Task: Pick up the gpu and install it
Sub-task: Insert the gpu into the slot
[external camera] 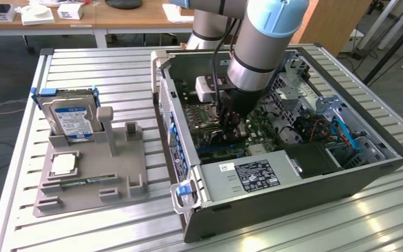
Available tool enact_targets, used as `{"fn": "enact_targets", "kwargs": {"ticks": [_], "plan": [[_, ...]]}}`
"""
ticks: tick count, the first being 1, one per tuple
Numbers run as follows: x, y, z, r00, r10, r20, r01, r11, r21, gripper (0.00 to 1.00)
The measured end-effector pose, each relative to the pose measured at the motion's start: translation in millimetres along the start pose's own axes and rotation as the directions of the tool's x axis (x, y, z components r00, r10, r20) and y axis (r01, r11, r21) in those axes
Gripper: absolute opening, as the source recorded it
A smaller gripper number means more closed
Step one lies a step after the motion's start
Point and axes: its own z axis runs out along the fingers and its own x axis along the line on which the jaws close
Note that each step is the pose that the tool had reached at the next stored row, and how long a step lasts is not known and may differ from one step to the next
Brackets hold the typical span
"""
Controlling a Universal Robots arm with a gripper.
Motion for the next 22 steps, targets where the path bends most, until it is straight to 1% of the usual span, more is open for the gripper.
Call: {"fn": "enact_targets", "kwargs": {"ticks": [12, 22], "plan": [[0.0, 2.1, 0.2, 1.0, 0.001, -0.0001, -0.001, 1.0, 0.0004, 0.27], [0.0, 0.1, 0.1, 1.0, 0.009, 0.0003, -0.009, 1.0, -0.0003, 0.27]]}}
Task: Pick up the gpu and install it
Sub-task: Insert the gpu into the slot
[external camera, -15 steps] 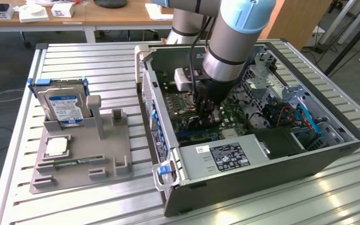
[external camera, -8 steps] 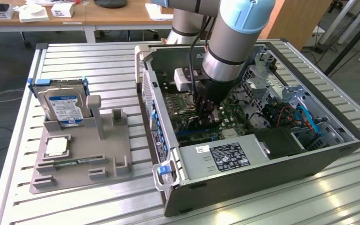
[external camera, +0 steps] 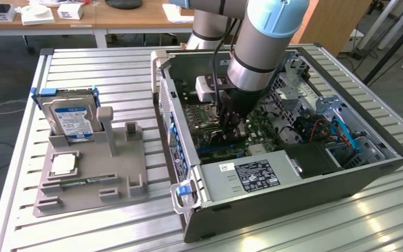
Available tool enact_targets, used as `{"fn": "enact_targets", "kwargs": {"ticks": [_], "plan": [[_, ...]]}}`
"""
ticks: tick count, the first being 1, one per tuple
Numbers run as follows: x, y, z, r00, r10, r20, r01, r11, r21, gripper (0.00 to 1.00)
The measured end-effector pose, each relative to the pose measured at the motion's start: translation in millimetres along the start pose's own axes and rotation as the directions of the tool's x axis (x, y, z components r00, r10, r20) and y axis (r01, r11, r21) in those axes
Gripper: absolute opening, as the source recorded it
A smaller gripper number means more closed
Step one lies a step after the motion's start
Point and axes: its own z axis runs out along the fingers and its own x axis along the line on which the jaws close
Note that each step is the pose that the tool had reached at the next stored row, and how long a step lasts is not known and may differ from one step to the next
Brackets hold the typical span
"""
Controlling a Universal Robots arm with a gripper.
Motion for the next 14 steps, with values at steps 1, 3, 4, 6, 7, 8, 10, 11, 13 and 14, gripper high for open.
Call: {"fn": "enact_targets", "kwargs": {"ticks": [1, 3, 4, 6, 7, 8, 10, 11, 13, 14], "plan": [[0.0, -0.1, 0.0, 1.0, 0.001, 0.0001, -0.001, 1.0, 0.0, 0.27], [0.0, 0.0, 0.0, 1.0, 0.004, 0.0001, -0.004, 1.0, 0.0002, 0.27], [-0.1, 0.0, 0.0, 1.0, 0.005, 0.0001, -0.005, 1.0, 0.0003, 0.27], [-0.3, 0.2, 0.0, 0.9999, 0.011, 0.0002, -0.011, 0.9999, 0.0006, 0.27], [-0.3, 0.3, 0.0, 0.9999, 0.013, 0.0004, -0.013, 0.9999, 0.0008, 0.27], [-0.4, 0.4, 0.1, 0.9999, 0.016, 0.0006, -0.016, 0.9999, 0.001, 0.27], [-0.4, 0.8, 0.1, 0.9998, 0.018, 0.0007, -0.018, 0.9998, 0.0012, 0.27], [-0.4, 1.2, 0.1, 0.9998, 0.018, 0.0007, -0.018, 0.9998, 0.0013, 0.27], [-0.3, 1.4, 0.1, 0.9998, 0.019, 0.0008, -0.019, 0.9998, 0.0012, 0.27], [-0.3, 1.7, 0.1, 0.9998, 0.019, 0.0007, -0.019, 0.9998, 0.0012, 0.27]]}}
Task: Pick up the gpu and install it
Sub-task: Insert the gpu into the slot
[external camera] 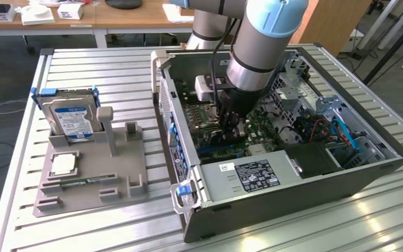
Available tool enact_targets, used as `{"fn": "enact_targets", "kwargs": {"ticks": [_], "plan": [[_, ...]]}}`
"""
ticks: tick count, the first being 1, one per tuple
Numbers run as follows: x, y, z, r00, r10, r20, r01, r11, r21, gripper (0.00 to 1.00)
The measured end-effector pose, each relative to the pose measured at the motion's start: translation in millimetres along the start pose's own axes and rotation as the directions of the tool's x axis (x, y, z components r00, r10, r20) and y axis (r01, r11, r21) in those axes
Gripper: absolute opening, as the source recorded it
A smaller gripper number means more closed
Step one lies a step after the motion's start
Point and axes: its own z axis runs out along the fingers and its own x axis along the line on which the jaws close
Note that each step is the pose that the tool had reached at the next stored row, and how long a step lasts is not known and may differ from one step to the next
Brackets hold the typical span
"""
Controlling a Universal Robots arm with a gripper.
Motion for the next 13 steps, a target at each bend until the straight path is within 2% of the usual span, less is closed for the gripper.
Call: {"fn": "enact_targets", "kwargs": {"ticks": [13], "plan": [[0.3, 1.0, 0.0, 1.0, 0.001, -0.0001, -0.001, 1.0, -0.0002, 0.27]]}}
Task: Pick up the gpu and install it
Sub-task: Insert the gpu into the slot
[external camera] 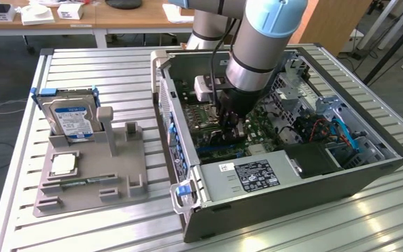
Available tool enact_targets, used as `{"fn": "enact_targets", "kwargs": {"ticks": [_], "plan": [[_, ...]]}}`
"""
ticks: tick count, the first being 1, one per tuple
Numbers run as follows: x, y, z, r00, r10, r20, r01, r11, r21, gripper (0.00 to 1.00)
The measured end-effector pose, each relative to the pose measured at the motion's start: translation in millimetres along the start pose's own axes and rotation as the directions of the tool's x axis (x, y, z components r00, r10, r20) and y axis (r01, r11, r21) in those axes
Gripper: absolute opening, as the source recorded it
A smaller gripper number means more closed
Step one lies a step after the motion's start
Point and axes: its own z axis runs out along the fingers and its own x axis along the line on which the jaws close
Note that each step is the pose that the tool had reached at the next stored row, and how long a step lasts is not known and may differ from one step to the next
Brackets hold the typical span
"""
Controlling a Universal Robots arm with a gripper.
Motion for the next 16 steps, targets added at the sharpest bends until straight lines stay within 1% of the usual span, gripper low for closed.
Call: {"fn": "enact_targets", "kwargs": {"ticks": [16], "plan": [[1.1, -0.6, -0.1, 1.0, 0.0, 0.0001, 0.0, 1.0, -0.0009, 0.27]]}}
